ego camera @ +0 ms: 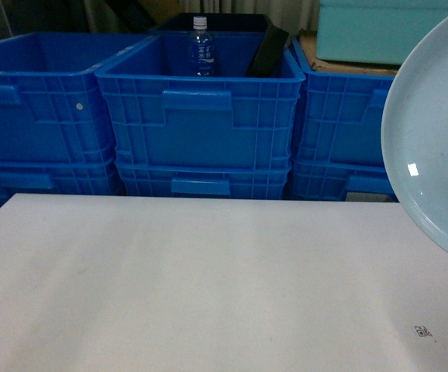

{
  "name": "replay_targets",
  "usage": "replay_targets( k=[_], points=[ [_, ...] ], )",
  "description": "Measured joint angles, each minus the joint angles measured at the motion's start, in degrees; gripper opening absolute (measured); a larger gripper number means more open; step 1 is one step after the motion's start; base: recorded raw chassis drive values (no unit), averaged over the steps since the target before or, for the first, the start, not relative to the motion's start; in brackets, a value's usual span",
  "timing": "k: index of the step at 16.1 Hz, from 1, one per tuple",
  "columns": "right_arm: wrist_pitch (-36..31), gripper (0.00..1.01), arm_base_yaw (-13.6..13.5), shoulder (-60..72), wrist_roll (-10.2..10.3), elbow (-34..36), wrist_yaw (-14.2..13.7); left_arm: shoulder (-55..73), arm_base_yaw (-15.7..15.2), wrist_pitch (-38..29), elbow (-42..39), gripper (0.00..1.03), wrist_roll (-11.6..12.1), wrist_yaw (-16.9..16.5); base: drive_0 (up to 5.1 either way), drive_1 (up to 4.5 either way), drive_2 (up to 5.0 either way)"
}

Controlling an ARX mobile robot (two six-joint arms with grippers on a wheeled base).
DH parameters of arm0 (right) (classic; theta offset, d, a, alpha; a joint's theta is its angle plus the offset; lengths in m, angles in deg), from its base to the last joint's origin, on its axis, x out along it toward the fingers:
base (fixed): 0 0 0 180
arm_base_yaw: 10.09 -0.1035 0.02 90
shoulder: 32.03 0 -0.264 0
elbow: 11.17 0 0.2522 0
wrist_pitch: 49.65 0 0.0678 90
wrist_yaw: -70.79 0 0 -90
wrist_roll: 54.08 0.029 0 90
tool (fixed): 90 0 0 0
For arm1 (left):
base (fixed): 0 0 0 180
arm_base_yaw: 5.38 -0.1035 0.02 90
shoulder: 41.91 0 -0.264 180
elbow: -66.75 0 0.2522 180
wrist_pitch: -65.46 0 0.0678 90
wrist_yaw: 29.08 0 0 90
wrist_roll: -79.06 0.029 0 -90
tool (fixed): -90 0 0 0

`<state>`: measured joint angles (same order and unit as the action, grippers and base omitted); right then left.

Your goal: Place blue tray on left shelf second layer neatly

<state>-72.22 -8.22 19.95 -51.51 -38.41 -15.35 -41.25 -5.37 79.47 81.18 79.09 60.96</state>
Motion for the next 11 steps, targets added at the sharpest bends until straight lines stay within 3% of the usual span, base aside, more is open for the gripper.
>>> replay_targets(
  k=[5,11],
  points=[
    [0.0,0.02,0.0,0.0,0.0,0.0,0.0,0.0,0.0,0.0,0.0,0.98,0.0,0.0,0.0,0.0,0.0],
    [-0.04,0.02,0.0,0.0,0.02,0.0,0.11,0.0,0.0,0.02,0.0,0.98,0.0,0.13,4.2,-2.59,-2.6]
  ],
)
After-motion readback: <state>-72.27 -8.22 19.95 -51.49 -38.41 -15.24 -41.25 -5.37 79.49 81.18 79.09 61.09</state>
